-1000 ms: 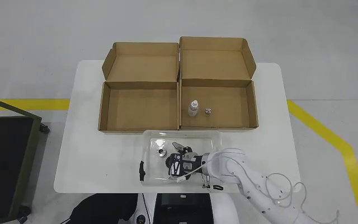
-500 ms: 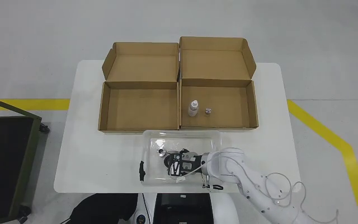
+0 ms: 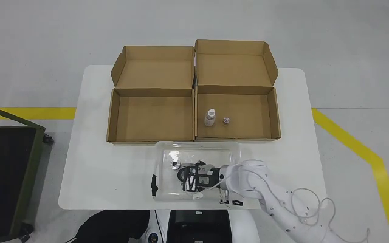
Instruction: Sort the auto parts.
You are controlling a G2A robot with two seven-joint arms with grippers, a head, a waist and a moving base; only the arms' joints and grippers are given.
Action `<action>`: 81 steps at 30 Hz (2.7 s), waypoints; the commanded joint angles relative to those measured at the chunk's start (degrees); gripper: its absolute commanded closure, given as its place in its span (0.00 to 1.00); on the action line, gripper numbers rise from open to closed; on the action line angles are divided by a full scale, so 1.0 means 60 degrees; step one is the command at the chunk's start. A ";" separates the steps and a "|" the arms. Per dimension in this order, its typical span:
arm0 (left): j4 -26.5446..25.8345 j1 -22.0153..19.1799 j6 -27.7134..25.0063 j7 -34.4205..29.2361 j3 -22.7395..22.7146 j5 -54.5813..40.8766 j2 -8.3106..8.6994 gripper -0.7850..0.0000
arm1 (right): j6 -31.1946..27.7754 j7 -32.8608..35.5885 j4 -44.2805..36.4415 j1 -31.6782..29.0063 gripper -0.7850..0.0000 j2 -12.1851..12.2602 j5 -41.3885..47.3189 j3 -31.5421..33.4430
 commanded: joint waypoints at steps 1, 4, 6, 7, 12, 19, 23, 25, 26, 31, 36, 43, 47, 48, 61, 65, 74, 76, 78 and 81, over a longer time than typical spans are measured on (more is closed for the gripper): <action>0.0000 0.0000 0.0000 0.0000 0.0000 0.0000 0.0000 0.00 | -0.0032 0.0078 -0.0141 -0.0041 1.00 0.0026 0.0009 0.0082; 0.0000 0.0000 0.0000 0.0000 0.0000 0.0000 0.0000 0.00 | -0.0089 0.0168 -0.0406 -0.0105 1.00 0.0072 0.0068 0.0245; 0.0000 0.0000 0.0000 0.0000 0.0000 0.0000 0.0000 0.00 | -0.0123 0.0201 -0.0649 -0.0163 1.00 0.0112 0.0146 0.0405; 0.0000 0.0000 0.0000 0.0000 0.0000 0.0000 0.0000 0.00 | -0.0133 0.0199 -0.0721 -0.0184 1.00 0.0123 0.0180 0.0456; 0.0000 0.0000 0.0000 0.0000 0.0000 0.0000 0.0000 0.00 | -0.0173 0.0134 -0.1306 -0.0373 1.00 0.0223 0.0429 0.0901; 0.0000 0.0000 0.0000 0.0000 0.0000 0.0000 0.0000 0.00 | -0.0152 -0.0125 -0.1735 -0.0502 1.00 0.0294 0.0771 0.1299; 0.0000 0.0000 0.0000 0.0000 0.0000 0.0000 0.0000 0.00 | -0.0035 -0.0380 -0.1957 -0.0496 1.00 0.0300 0.0901 0.1411; 0.0000 0.0000 0.0000 0.0000 0.0000 0.0000 0.0000 0.00 | 0.0017 -0.0481 -0.2030 -0.0475 1.00 0.0297 0.0940 0.1441; 0.0000 0.0000 0.0000 0.0000 0.0000 0.0000 0.0000 0.00 | 0.0081 -0.0579 -0.2091 -0.0447 1.00 0.0291 0.0992 0.1468; 0.0000 0.0000 0.0000 0.0000 0.0000 0.0000 0.0000 0.00 | 0.0326 -0.0928 -0.2254 -0.0240 1.00 0.0262 0.1224 0.1620; 0.0000 0.0000 0.0000 0.0000 0.0000 0.0000 0.0000 0.00 | 0.0532 -0.1238 -0.2415 0.0052 1.00 0.0257 0.1498 0.2028; 0.0000 0.0000 0.0000 0.0000 0.0000 0.0000 0.0000 0.00 | 0.0720 -0.1580 -0.2599 0.0225 1.00 0.0297 0.1773 0.2725; 0.0000 0.0000 0.0000 0.0000 0.0000 0.0000 0.0000 0.00 | 0.0821 -0.1766 -0.2639 0.0184 1.00 0.0331 0.1975 0.3143; 0.0000 0.0000 0.0000 0.0000 0.0000 0.0000 0.0000 0.00 | 0.0815 -0.1831 -0.2649 0.0180 1.00 0.0336 0.2033 0.3216; 0.0000 0.0000 0.0000 0.0000 0.0000 0.0000 0.0000 0.00 | 0.0893 -0.2229 -0.2643 0.0300 1.00 0.0333 0.2231 0.3454; 0.0000 0.0000 0.0000 0.0000 0.0000 0.0000 0.0000 0.00 | 0.0931 -0.2235 -0.2501 0.0384 1.00 0.0309 0.2233 0.3317; 0.0000 0.0000 0.0000 0.0000 0.0000 0.0000 0.0000 0.00 | 0.0982 -0.1966 -0.1745 0.0829 1.00 0.0171 0.2117 0.2445; 0.0000 0.0000 0.0000 0.0000 0.0000 0.0000 0.0000 0.00 | 0.1060 -0.1862 -0.1505 0.0995 1.00 0.0121 0.2005 0.2182; 0.0000 0.0000 0.0000 0.0000 0.0000 0.0000 0.0000 0.00 | 0.1138 -0.1755 -0.1211 0.1156 1.00 0.0058 0.1944 0.1867; 0.0000 0.0000 0.0000 0.0000 0.0000 0.0000 0.0000 0.00 | 0.1253 -0.1616 -0.0662 0.1480 1.00 -0.0069 0.1928 0.1338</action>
